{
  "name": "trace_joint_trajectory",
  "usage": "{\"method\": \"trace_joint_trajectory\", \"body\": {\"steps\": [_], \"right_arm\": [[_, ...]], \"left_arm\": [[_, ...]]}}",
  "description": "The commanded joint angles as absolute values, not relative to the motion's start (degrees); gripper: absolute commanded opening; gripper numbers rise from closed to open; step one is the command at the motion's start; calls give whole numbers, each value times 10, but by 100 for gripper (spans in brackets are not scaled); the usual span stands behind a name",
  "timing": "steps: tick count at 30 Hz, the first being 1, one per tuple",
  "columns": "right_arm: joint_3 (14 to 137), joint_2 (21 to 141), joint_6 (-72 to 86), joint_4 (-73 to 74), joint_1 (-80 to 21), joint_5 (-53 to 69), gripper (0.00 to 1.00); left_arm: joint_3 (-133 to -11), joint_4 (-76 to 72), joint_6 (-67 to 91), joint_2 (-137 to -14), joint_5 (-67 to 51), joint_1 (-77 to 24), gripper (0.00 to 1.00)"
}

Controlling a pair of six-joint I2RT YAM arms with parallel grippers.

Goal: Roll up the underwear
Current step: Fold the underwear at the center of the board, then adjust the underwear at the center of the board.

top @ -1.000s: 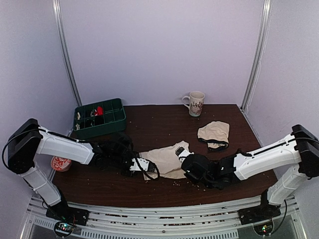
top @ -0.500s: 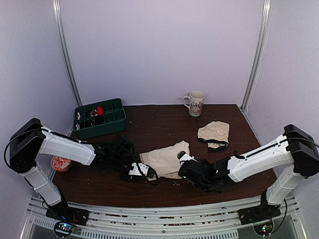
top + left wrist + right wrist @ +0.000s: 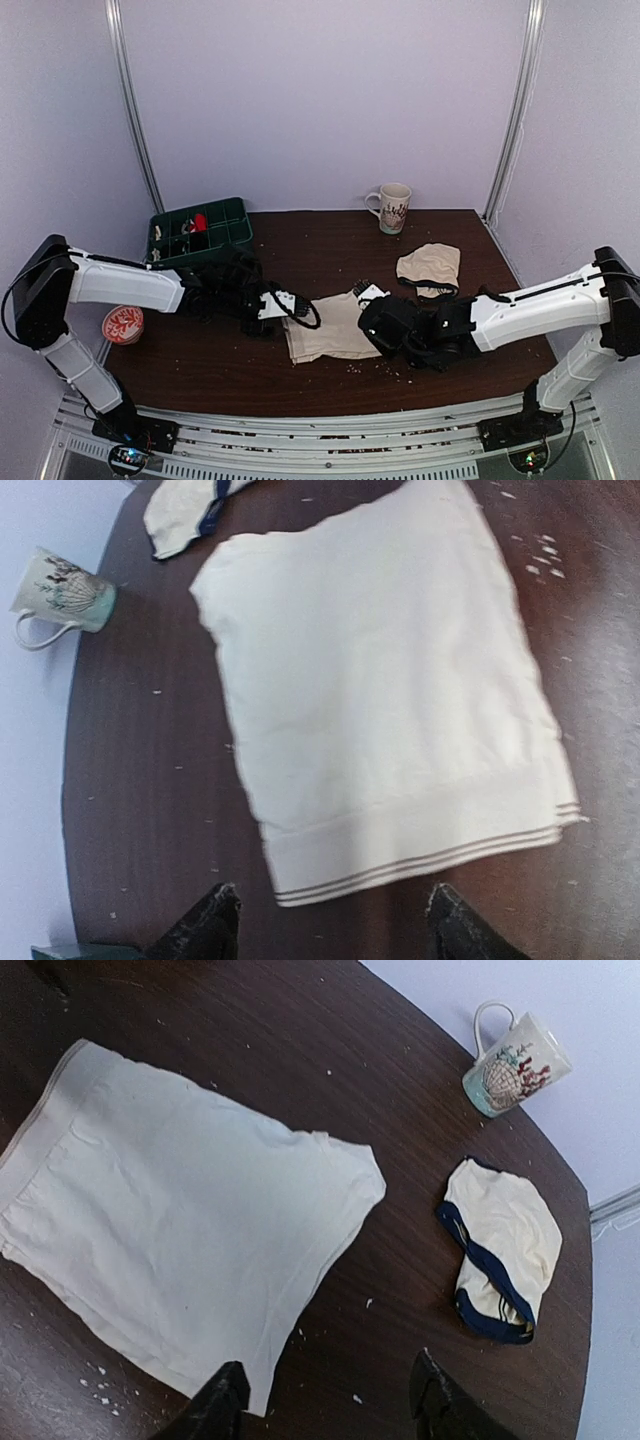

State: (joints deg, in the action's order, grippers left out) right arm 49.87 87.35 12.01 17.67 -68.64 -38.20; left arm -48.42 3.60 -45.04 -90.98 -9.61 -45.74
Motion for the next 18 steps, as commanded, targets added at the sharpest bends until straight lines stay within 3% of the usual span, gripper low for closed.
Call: {"method": "trace_joint_trajectory", "body": {"steps": [1, 3, 4, 8, 12, 18], "right_arm": [[567, 890, 113, 132, -628, -315, 46], [596, 917, 116, 125, -587, -275, 33], [609, 930, 119, 120, -570, -255, 28], [652, 998, 134, 107, -509, -178, 11], [690, 1061, 146, 107, -478, -135, 4], [719, 1121, 157, 113, -449, -135, 3]], "left_arm": [[-568, 27, -384, -970, -53, -452, 49], [-593, 40, -372, -993, -58, -452, 40], [-601, 40, -369, -1001, -56, -452, 31], [-614, 37, -364, -1030, -40, -452, 5], [-610, 34, -364, -1051, -25, -452, 0], [-594, 13, -367, -1077, 11, -451, 0]]}}
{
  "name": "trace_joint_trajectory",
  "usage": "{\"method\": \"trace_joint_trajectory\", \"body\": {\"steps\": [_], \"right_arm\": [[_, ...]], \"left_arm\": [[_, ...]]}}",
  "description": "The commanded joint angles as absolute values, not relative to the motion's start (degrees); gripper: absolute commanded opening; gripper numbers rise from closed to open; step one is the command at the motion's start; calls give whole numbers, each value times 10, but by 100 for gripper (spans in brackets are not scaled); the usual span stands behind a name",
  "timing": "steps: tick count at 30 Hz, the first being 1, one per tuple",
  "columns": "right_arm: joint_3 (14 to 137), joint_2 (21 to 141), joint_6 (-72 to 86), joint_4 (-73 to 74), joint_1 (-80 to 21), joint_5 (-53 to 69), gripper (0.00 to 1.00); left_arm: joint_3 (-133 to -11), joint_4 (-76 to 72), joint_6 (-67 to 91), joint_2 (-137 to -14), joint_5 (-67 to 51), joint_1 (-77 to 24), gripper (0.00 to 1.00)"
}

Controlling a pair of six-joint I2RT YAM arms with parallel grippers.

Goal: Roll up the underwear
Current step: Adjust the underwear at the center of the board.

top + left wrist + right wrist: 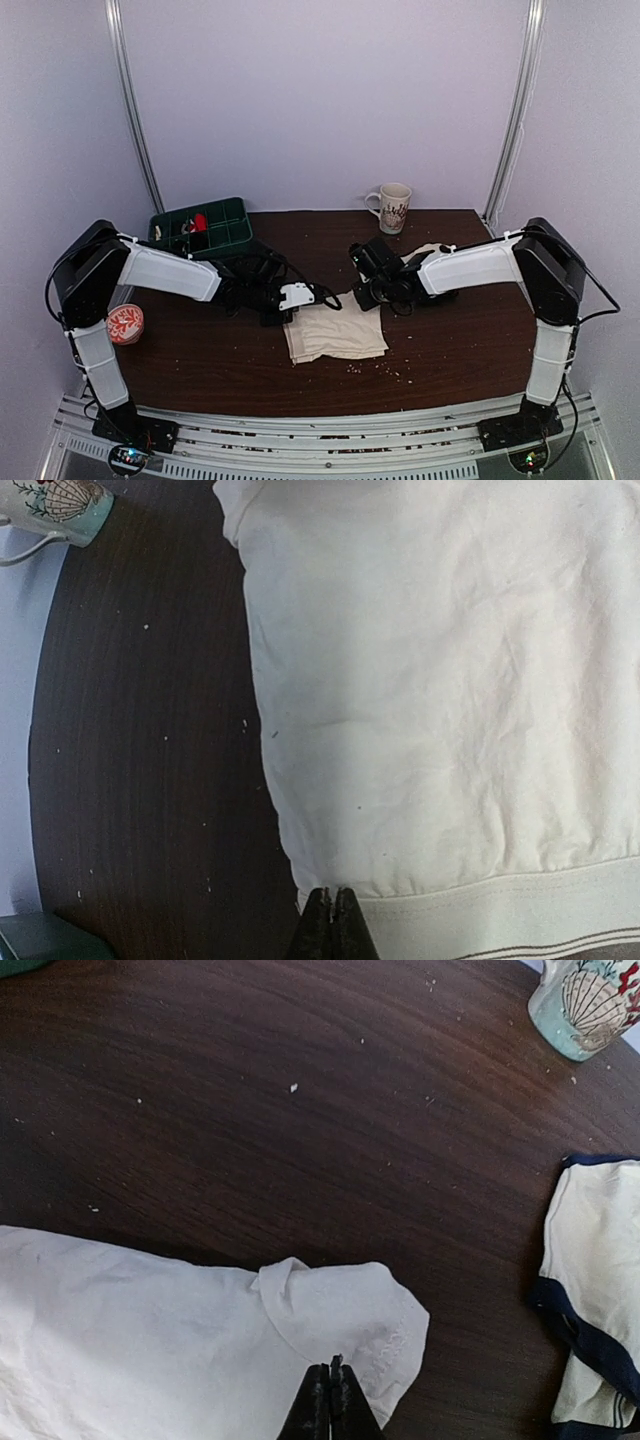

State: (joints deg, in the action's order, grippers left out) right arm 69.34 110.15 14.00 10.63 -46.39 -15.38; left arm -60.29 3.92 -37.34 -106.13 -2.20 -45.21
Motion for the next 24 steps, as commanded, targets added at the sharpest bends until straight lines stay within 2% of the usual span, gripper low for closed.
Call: {"method": "trace_joint_trajectory", "body": {"steps": [1, 10, 12, 14, 16, 21, 24], "right_arm": [[724, 1130, 159, 117, -442, -135, 3], [752, 1181, 164, 165, -411, -131, 0], [753, 1175, 160, 166, -412, -127, 0], [751, 1161, 152, 166, -416, -128, 0], [747, 1136, 146, 167, -424, -142, 6], [721, 1055, 133, 169, -469, -211, 40], [688, 1004, 127, 164, -502, -256, 55]], "left_arm": [[-594, 10, -369, -1085, 20, -452, 0], [-584, -8, -384, -1123, 71, -452, 0], [-583, -12, -385, -1119, 73, -452, 5], [-588, -9, -382, -1108, 73, -452, 18], [-593, -6, -382, -1088, 73, -452, 32], [-585, -11, -383, -1000, 65, -451, 79], [-557, -7, -394, -947, 25, -452, 93]]}}
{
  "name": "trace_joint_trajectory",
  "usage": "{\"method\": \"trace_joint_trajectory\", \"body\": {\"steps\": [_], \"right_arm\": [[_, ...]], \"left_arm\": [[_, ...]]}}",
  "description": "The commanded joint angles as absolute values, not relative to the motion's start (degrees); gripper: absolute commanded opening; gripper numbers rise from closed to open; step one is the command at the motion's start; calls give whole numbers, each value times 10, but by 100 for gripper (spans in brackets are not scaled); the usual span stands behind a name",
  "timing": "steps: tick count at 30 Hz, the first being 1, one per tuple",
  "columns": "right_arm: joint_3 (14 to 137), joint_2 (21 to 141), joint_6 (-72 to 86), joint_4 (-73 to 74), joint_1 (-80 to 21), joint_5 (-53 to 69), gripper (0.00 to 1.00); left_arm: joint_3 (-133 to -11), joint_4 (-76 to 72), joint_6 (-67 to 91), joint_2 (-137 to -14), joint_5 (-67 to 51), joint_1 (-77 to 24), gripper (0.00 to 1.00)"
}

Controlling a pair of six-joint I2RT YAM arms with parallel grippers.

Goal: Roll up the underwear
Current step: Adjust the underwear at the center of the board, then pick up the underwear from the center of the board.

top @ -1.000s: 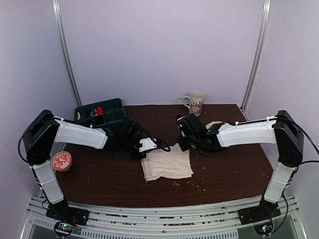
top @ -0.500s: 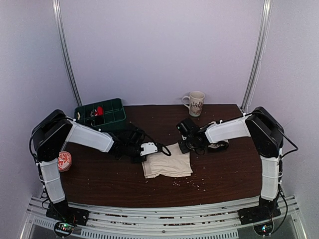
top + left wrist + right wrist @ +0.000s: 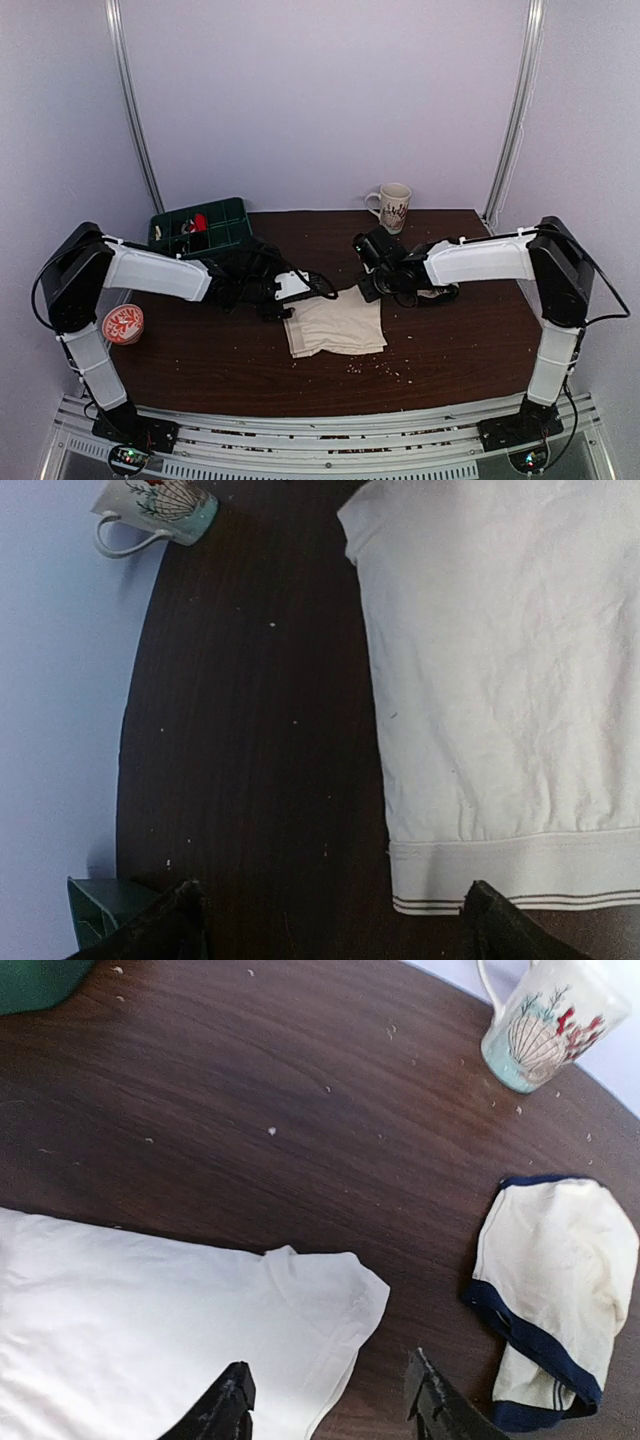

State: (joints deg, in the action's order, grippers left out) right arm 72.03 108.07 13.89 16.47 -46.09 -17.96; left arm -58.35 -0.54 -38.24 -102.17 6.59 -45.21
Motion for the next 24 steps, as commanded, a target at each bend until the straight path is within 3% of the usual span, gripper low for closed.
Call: {"method": "trace_joint_trajectory", "body": {"steps": [1, 6, 11, 24], "right_arm": [[674, 988, 125, 161, -512, -263, 57], [604, 923, 124, 141, -554, -293, 69], [530, 850, 141, 107, -566, -305, 74], [448, 753, 151, 54, -566, -339, 80]], "left_arm": [[-543, -4, -402, -930, 3, -453, 97], [-445, -27, -474, -853, -60, -468, 98], [-354, -90, -543, -837, -15, -521, 98], [-366, -112, -516, -919, 7, -571, 87]]}}
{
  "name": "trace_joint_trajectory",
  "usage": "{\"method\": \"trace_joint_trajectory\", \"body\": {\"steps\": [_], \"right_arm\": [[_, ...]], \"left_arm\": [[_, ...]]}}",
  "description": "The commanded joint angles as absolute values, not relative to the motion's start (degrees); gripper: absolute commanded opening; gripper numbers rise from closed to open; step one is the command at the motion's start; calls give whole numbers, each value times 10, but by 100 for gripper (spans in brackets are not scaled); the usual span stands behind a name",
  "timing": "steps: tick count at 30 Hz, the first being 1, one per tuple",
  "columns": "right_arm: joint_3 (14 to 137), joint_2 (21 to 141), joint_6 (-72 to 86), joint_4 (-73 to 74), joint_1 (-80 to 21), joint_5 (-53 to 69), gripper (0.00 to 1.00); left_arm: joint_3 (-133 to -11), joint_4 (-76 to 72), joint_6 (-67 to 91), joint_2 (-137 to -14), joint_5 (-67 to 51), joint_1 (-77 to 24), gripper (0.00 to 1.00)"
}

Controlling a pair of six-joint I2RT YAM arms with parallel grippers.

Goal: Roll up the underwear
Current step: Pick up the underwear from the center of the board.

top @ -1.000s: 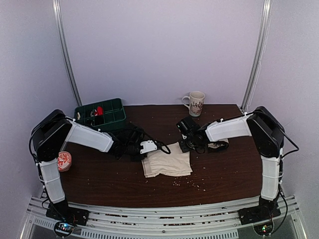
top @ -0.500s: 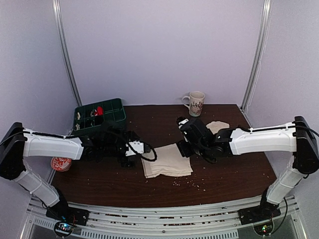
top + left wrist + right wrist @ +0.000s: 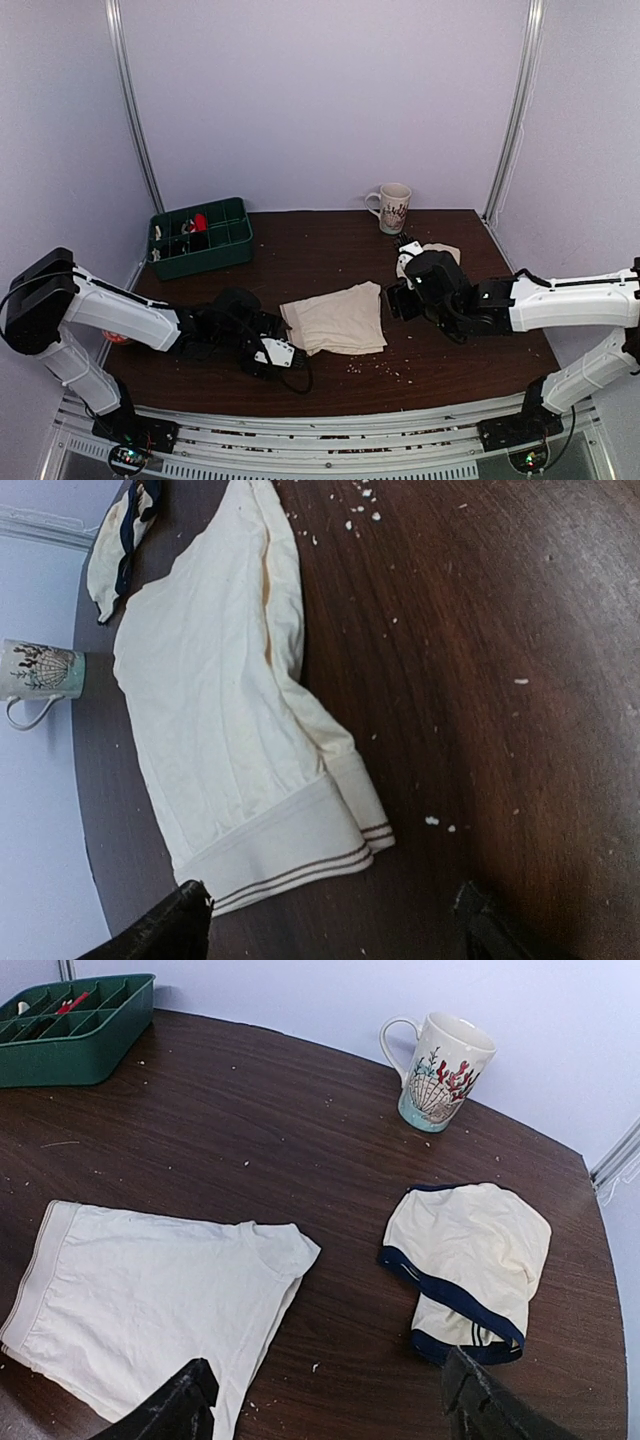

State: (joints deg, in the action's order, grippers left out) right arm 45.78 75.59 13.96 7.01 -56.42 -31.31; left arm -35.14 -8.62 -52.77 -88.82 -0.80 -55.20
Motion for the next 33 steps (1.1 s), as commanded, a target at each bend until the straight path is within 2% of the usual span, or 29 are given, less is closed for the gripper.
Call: {"method": "trace_joint_trajectory", "body": {"steps": [1, 3, 9, 17, 24, 33], "right_arm": [[447, 754, 151, 54, -566, -341, 80], [449, 760, 151, 54, -565, -345, 80], [453, 773, 153, 57, -566, -352, 80], [455, 776, 153, 59, -565, -361, 81], [454, 774, 151, 60, -566, -365, 81], [462, 796, 133, 65, -575, -368, 81]], "left_arm": [[-368, -112, -510, -926, 12, -577, 85], [-371, -112, -501, -934, 15, -584, 84], [-376, -119, -492, -952, 44, -588, 69], [-375, -146, -491, -988, 96, -588, 55], [-371, -136, -493, -985, 97, -588, 29], [-376, -141, -481, -984, 102, -588, 7]]}}
